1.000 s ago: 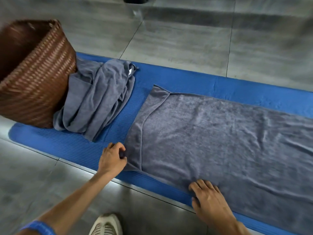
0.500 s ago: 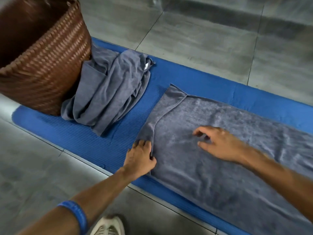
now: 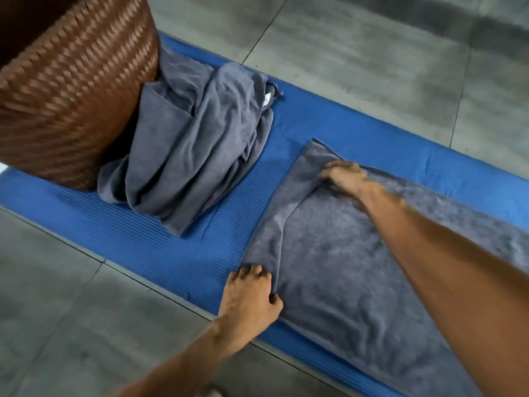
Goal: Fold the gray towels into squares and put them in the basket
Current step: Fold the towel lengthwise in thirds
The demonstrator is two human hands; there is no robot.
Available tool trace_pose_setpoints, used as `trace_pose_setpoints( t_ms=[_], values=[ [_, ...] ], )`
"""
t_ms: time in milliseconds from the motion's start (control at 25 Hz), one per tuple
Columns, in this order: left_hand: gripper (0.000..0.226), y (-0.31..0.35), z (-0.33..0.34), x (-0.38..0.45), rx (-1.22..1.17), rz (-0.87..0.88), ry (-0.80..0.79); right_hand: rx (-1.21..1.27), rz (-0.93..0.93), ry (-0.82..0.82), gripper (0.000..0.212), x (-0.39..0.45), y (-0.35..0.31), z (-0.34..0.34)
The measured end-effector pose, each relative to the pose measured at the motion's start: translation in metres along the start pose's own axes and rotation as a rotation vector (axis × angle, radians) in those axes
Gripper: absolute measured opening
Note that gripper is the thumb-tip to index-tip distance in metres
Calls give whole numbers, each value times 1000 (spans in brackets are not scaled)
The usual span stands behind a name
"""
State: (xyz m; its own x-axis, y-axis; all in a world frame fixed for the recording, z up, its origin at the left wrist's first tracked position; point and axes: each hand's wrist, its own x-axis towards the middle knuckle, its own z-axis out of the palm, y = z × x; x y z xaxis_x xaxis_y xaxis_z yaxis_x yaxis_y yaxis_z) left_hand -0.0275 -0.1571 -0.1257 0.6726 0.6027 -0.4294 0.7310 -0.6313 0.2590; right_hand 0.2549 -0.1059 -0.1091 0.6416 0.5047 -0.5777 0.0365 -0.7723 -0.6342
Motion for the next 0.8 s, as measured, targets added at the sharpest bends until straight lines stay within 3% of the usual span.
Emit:
trace_pose_setpoints(
  t_ms=[120,280,360,520,600,680,800],
  values=[
    [25,-4,-3,-2,8,57,-29,317,98,19,28,4,2,-8],
    [17,-10,-6,-11,-41,196,-65,338,60,4,39,12,6,-10],
    [23,-12,-5,-10,-35,268,-98,217,19,-24,48,13,8,-12],
    [22,-23,-5,-9,-55,324,-84,-507,-350,274,28,3,11,-16],
    [17,-21,-3,-9,71,417,-77,-726,-484,38,28,-7,9,-13],
    [15,-15,-6,-8,144,478,-152,-923,-453,-227,49,-14,9,-12],
    [10,-8,-17,2,101,459,-161,-1007,-379,-304,61,-25,9,-35]
  ],
)
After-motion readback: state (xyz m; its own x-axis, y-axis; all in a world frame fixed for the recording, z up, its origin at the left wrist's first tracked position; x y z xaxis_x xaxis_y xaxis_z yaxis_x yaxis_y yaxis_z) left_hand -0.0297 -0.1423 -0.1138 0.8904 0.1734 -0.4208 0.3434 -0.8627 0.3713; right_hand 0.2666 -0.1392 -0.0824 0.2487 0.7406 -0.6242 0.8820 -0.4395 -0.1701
